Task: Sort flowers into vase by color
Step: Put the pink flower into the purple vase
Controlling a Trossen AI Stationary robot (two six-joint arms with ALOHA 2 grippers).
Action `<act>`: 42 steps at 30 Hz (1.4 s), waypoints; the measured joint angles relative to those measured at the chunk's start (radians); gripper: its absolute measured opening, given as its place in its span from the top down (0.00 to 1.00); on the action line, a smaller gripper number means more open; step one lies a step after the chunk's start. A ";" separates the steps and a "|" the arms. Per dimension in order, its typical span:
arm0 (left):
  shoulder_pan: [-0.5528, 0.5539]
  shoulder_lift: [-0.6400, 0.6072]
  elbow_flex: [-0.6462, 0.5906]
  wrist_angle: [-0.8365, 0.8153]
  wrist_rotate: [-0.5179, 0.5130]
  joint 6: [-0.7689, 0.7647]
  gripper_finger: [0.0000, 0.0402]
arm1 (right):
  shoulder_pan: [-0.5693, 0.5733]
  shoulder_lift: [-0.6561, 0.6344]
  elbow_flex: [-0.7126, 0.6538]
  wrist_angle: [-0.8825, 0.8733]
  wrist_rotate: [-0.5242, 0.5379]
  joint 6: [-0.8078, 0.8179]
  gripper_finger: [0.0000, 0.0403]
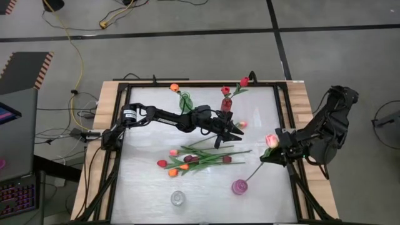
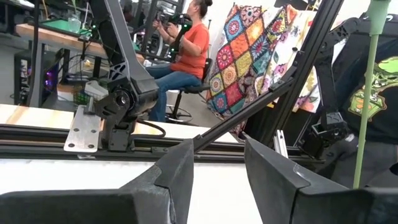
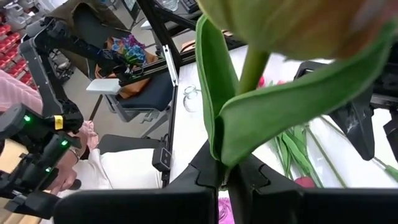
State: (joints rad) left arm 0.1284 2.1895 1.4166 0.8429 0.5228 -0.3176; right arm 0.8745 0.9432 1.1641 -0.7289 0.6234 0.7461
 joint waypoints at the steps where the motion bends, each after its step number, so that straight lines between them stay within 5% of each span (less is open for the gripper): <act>1: 0.000 0.000 0.000 0.000 0.000 0.000 0.68 | 0.000 0.000 0.000 -0.003 -0.002 0.008 0.90; 33: -0.001 0.000 0.000 0.000 -0.012 0.000 0.68 | 0.000 0.091 -0.008 -0.022 -0.045 0.016 0.84; 42: -0.001 0.000 0.000 -0.010 -0.011 0.001 0.68 | 0.000 0.091 -0.008 -0.022 -0.052 0.016 0.69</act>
State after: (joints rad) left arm 0.1272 2.1895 1.4166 0.8324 0.5114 -0.3167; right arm 0.8745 1.0344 1.1557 -0.7513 0.5716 0.7616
